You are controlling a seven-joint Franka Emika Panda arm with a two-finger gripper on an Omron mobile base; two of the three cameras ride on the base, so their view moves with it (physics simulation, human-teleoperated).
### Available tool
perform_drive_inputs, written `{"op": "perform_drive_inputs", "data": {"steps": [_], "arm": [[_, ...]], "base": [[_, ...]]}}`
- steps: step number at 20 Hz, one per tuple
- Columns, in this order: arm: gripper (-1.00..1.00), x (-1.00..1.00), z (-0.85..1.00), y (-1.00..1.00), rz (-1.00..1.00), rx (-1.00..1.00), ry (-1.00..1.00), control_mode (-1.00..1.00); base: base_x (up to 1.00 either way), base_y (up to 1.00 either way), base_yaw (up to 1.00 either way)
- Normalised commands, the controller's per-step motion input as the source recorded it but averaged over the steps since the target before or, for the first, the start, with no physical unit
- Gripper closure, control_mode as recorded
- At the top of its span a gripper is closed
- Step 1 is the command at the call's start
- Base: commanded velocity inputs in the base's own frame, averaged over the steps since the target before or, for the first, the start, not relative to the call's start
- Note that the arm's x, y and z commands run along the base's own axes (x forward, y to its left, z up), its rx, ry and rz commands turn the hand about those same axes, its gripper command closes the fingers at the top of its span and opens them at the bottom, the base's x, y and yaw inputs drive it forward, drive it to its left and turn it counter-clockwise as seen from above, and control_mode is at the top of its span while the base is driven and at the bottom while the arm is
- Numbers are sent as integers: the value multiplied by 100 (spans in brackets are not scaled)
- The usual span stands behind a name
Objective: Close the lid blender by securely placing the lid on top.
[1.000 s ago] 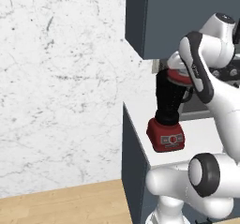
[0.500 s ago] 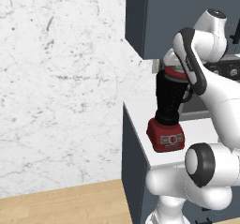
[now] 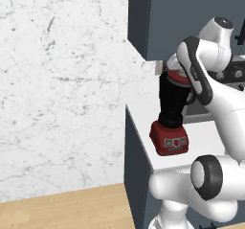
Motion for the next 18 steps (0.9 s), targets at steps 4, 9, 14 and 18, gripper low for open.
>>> {"op": "perform_drive_inputs", "data": {"steps": [4,9,14,18], "arm": [[100,0,0,17,0,0,-8,-100],[100,1,0,30,0,0,-6,-100],[100,13,0,18,0,0,-4,-100],[100,16,0,0,-2,0,-4,-100]], "base": [[0,0,0],[0,0,0],[0,0,0],[0,0,0]]}}
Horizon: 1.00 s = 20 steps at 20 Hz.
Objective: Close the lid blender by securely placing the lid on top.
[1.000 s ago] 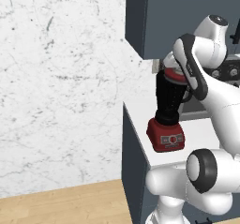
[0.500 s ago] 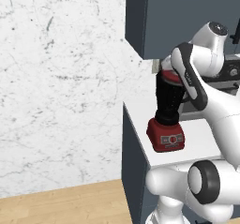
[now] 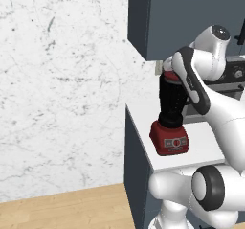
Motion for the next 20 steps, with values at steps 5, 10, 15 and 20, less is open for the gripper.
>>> {"op": "perform_drive_inputs", "data": {"steps": [5,10,15,20], "arm": [[100,16,0,0,-2,0,-4,-100],[100,12,0,0,-2,0,-5,-100],[100,1,0,0,-1,0,-6,-100],[100,0,2,0,0,0,-3,-100]], "base": [[0,0,0],[0,0,0],[0,0,0],[0,0,0]]}}
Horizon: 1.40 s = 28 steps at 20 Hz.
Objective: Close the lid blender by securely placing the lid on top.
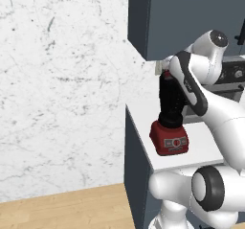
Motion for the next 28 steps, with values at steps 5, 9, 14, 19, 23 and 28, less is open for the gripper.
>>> {"op": "perform_drive_inputs", "data": {"steps": [5,9,14,19,23,28], "arm": [[100,0,15,1,0,0,-3,-100],[100,0,22,2,0,0,-5,-100],[100,0,17,6,0,0,-7,-100],[100,0,2,4,0,0,-5,-100],[100,0,0,0,0,0,-6,-100],[100,0,0,-6,0,0,-2,-100]], "base": [[0,0,0],[0,0,0],[0,0,0],[0,0,0],[0,0,0],[0,0,0]]}}
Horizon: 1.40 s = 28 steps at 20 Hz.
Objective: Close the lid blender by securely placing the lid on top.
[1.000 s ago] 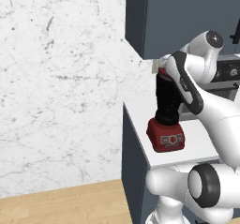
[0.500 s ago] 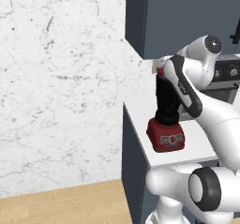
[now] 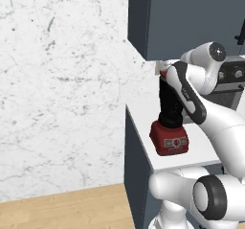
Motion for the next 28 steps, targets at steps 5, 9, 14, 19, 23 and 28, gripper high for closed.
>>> {"op": "perform_drive_inputs", "data": {"steps": [5,9,14,19,23,28], "arm": [[100,0,2,-9,-2,0,0,-100],[100,0,8,-17,-2,0,0,-100],[100,0,1,-22,-3,0,0,-100],[100,0,0,-23,-4,-1,0,-100],[100,0,0,-13,-3,0,0,-100],[100,0,0,-1,-3,0,-2,-100]], "base": [[0,0,0],[0,0,0],[0,0,0],[0,0,0],[0,0,0],[0,0,0]]}}
